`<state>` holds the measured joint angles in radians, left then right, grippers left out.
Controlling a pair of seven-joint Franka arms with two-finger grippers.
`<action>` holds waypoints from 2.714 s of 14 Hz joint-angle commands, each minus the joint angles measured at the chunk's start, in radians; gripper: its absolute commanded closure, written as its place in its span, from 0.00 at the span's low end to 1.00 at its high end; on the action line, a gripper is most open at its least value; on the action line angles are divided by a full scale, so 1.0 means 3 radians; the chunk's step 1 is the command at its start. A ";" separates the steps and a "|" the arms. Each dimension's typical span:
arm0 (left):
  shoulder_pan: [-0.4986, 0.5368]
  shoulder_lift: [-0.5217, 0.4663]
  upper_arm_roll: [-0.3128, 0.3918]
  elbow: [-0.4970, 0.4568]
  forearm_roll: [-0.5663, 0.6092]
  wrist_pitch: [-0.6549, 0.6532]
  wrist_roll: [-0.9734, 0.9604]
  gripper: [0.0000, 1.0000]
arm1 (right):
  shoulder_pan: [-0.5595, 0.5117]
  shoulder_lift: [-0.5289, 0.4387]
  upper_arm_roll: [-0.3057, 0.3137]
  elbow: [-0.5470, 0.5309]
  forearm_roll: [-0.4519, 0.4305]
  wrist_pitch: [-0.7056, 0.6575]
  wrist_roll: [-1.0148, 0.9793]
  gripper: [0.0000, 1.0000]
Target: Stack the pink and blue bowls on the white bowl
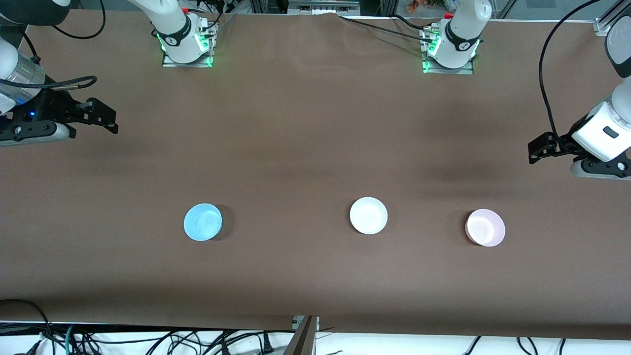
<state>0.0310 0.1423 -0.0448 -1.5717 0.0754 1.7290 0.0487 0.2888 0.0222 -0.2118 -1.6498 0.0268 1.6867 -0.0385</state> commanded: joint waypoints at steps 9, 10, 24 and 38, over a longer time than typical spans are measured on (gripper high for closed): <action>0.0070 0.0292 0.0032 0.0080 0.0071 0.0025 0.0068 0.00 | -0.0037 -0.0013 0.0036 -0.0003 0.0018 -0.0003 0.0042 0.00; 0.0151 0.0424 0.0032 0.0090 0.0066 0.0070 0.0078 0.00 | -0.0037 -0.0018 0.0036 0.0002 0.0023 -0.0003 0.0042 0.00; 0.0367 0.1786 0.0027 0.0064 0.0025 0.1564 0.0119 0.00 | -0.0042 -0.0013 0.0031 -0.0003 0.0018 -0.0003 0.0042 0.00; 0.0357 0.2011 0.0032 0.0059 0.0035 0.1809 0.0103 0.23 | -0.0042 -0.0013 0.0031 0.0002 0.0018 0.0013 0.0036 0.00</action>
<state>0.1334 0.7370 -0.0303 -1.5707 0.0772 2.2718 0.0671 0.2878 0.0227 -0.2118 -1.6500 0.0269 1.6867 -0.0383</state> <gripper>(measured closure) 0.119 0.000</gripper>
